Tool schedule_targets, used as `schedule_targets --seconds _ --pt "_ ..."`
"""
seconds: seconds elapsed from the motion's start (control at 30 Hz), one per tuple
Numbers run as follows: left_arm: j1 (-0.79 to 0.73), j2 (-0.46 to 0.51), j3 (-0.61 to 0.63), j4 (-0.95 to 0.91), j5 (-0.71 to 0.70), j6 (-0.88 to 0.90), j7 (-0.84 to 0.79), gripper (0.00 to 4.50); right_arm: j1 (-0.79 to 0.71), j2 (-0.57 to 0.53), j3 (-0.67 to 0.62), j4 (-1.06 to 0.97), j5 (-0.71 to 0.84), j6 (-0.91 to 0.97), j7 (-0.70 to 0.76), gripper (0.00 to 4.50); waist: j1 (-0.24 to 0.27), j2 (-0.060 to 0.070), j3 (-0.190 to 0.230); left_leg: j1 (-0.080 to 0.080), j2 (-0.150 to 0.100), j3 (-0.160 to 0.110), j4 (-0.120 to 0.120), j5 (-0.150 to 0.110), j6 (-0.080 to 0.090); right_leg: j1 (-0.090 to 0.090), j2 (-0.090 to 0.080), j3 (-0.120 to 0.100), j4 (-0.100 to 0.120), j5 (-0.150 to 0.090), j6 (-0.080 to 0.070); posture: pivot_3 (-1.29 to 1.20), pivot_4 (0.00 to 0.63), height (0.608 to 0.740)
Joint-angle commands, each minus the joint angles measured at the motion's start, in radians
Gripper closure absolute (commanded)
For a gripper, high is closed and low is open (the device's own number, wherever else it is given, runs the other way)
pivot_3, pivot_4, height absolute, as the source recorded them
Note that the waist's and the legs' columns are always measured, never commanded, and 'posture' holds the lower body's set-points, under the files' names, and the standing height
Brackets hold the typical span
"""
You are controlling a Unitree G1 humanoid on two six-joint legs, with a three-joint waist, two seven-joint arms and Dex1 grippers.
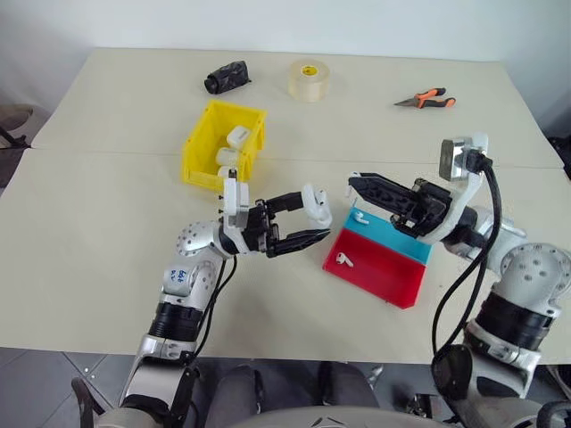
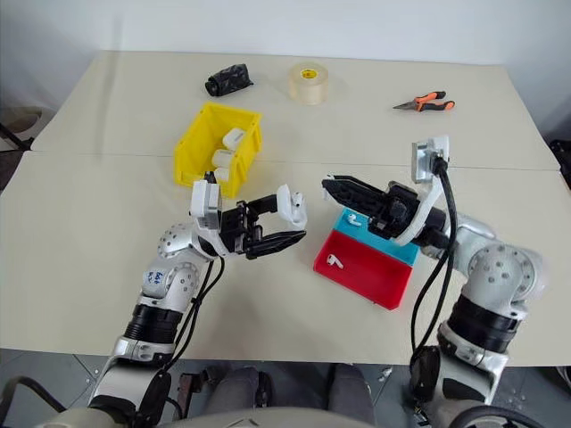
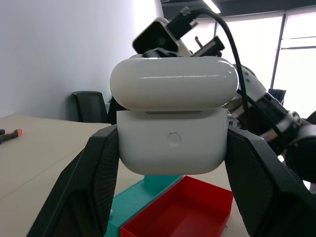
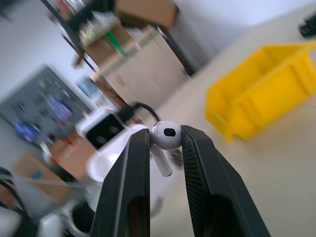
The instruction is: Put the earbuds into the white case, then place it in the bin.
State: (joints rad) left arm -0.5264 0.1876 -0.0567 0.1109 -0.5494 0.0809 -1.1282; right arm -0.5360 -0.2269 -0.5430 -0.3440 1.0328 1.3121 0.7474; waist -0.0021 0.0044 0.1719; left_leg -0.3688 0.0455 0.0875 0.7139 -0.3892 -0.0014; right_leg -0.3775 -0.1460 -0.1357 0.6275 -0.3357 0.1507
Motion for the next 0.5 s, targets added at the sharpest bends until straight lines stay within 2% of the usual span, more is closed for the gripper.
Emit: schedule_targets --seconds 0.03,0.27,0.5 --pt "-0.016 -0.011 0.011 -0.009 -0.027 0.005 -0.01 1.7 0.035 0.029 -0.011 -0.077 0.149 -0.03 -0.107 3.96 0.0 0.0 0.0 0.0 0.0 0.0 0.0 0.0 0.0 0.0 0.0 0.0 0.0 0.0 0.0 0.0 0.15 0.74" --pt "-0.017 -0.019 0.005 -0.016 -0.025 0.015 -0.016 1.7 0.111 0.034 0.071 -0.107 0.274 -0.134 -0.231 3.96 -0.001 0.0 0.0 0.0 0.0 0.001 0.0 0.0 0.0 0.0 0.0 0.001 0.0 0.0 0.0 0.0 0.15 0.74" --pt "-0.022 -0.028 0.002 -0.019 -0.022 0.019 -0.012 1.7 0.183 -0.034 0.167 -0.116 0.281 -0.214 -0.234 3.96 0.001 0.0 0.0 0.0 0.0 0.0 0.0 0.0 0.0 0.0 0.0 0.001 0.0 0.0 0.0 0.0 0.15 0.74"
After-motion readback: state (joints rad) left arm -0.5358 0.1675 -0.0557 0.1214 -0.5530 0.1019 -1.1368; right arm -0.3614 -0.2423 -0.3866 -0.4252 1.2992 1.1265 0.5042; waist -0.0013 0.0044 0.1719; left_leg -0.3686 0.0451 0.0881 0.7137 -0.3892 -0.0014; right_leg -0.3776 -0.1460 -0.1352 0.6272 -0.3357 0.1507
